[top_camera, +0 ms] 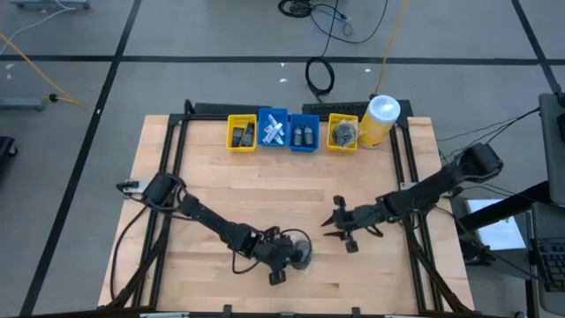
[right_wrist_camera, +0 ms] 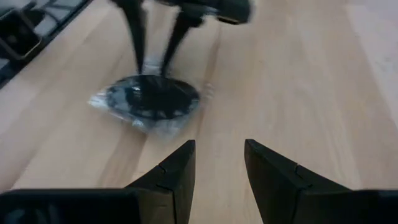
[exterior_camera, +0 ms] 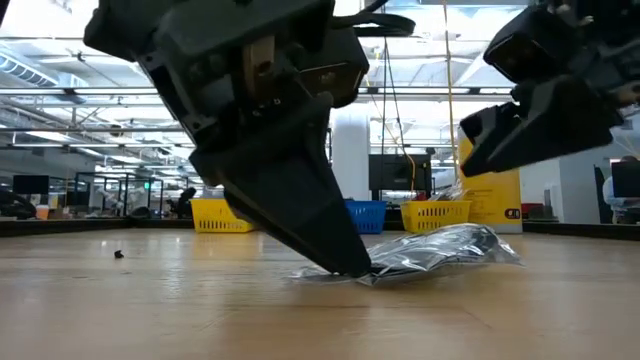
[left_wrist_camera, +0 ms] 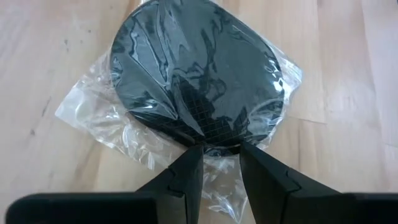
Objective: Pick & Place Travel size toiletries
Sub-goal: Put the black hairbrush into the right yellow bin
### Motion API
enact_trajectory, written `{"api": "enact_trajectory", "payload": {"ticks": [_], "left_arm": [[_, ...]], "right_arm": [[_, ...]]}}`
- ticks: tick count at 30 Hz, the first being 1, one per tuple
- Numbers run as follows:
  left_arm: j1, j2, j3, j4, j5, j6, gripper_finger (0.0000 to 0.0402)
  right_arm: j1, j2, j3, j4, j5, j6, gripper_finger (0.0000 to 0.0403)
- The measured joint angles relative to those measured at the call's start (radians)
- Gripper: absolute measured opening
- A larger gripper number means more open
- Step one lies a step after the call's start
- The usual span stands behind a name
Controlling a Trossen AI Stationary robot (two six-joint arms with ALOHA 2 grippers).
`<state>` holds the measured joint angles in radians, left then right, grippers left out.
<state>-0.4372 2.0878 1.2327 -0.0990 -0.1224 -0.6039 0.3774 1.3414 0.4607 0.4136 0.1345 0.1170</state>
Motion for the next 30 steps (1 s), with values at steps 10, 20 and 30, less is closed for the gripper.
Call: {"api": "enact_trajectory", "payload": {"ticks": [10, 20, 30], "left_arm": [[0.037, -0.001, 0.0, -0.002, 0.041, 0.029, 0.0113], [0.075, 0.001, 0.0, 0.02, 0.044, 0.048, 0.0113], [0.098, 0.001, -0.001, 0.043, 0.078, 0.057, 0.0113]], "right_arm": [[0.107, 0.179, 0.001, 0.113, 0.162, -0.081, 0.013], [0.167, 0.246, 0.001, 0.167, 0.262, -0.126, 0.013], [0.166, 0.383, 0.062, 0.207, 0.297, -0.158, 0.013]]}}
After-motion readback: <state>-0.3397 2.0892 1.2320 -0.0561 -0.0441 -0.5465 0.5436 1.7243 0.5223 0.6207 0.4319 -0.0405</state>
